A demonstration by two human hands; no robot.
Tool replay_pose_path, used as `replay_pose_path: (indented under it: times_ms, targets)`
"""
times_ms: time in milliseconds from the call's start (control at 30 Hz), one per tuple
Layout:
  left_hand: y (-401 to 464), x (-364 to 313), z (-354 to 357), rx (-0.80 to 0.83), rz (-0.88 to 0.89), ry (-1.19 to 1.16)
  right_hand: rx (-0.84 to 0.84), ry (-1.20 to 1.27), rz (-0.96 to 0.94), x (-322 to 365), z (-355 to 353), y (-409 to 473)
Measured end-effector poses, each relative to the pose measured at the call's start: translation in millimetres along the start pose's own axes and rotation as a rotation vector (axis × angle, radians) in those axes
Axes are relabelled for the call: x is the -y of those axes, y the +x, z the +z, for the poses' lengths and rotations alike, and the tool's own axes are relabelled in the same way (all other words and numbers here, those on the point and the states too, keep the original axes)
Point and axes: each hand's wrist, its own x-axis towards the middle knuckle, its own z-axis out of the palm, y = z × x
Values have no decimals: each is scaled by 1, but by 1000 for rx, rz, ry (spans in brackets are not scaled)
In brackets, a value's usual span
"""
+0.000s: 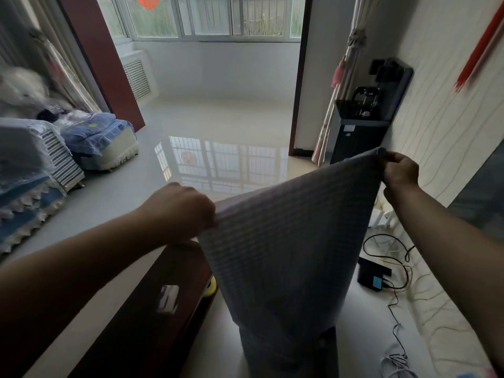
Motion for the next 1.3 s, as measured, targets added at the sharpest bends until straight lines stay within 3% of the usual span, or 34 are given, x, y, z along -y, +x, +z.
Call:
replay_pose_path:
  times_ms: [100, 200, 300, 400, 534, 834, 1201, 1301]
  targets:
    - [-1, 15, -7, 64, -49, -120, 24, 2, -15, 3, 2, -7]
    - [-5, 6, 1, 53, 101, 44, 1, 22, 15, 5, 7, -13]
    - [-9, -25, 24, 143, 174, 151, 5, 42, 27, 3, 19, -21]
    - [-10, -56, 58, 91, 378, 310, 8, 70, 37, -1, 30, -26]
    - [-8, -65, 83, 189, 457, 211, 33, 64, 45, -6, 40, -33]
    - [-7, -43, 115, 273, 360, 71, 32, 29, 47, -11, 44, -33]
    - [17, -38, 114, 786, 180, -260, 97, -90, -72, -14, 53, -43]
    - [16, -36, 102, 819, 79, -358, 81, -111, -79, -17, 47, -38]
